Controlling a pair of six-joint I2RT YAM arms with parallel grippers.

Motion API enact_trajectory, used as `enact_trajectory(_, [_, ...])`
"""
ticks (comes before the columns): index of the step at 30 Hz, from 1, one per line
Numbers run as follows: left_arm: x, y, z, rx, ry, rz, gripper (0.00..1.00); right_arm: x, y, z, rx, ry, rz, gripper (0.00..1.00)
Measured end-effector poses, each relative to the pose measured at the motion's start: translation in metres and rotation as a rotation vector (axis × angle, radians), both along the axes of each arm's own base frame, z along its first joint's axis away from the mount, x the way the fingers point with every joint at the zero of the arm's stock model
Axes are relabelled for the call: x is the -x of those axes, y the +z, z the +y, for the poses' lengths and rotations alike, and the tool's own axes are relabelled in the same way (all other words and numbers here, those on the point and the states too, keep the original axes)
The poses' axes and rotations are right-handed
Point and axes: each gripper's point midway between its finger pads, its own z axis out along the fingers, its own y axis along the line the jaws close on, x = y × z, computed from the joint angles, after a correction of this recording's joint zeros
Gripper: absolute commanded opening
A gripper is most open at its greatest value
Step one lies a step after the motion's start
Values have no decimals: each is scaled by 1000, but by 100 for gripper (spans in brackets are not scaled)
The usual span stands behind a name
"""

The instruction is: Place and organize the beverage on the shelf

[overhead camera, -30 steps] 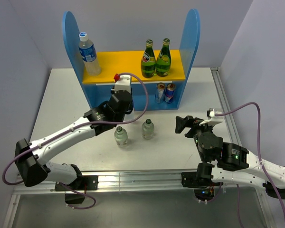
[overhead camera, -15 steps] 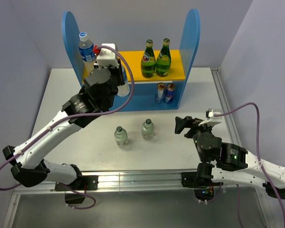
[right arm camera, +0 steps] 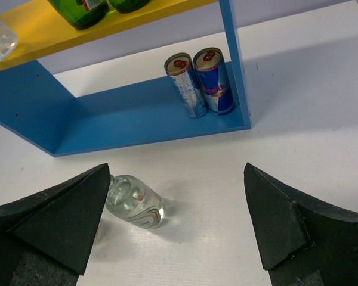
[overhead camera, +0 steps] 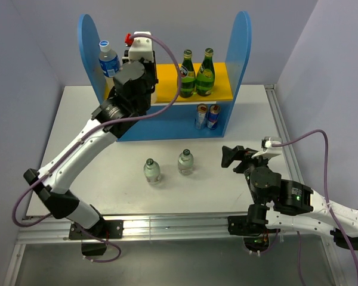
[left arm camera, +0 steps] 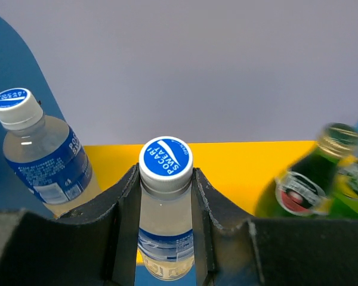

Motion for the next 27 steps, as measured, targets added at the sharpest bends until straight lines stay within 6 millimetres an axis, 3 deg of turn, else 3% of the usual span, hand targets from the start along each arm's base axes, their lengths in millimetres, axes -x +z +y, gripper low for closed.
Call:
enact_trajectory(3, [-27, -18, 9, -30, 42, 28, 0, 0, 0, -1, -3, -4, -1, 100])
enact_trajectory(6, [-48, -17, 21, -7, 76, 13, 0, 0, 1, -2, -7, -8, -3, 100])
enact_trajectory(15, [-71, -16, 52, -8, 148, 11, 3, 0, 1, -4, -11, -17, -5, 100])
enact_trajectory(18, [-72, -17, 53, -8, 148, 12, 19, 0, 1, -4, -10, -18, -5, 100])
enact_trajectory(19, [-72, -17, 53, -5, 149, 12, 40, 0, 1, -4, -10, -18, -5, 100])
enact_trajectory(22, [-73, -15, 52, 15, 142, 3, 79, 0, 1, -3, -8, -18, -4, 100])
enact_trajectory(25, [-73, -8, 52, 45, 131, -18, 98, 0, 1, -3, -6, -18, -4, 100])
enact_trajectory(27, [-71, -5, 51, 62, 124, -24, 99, -1, 0, -3, -4, -18, -3, 100])
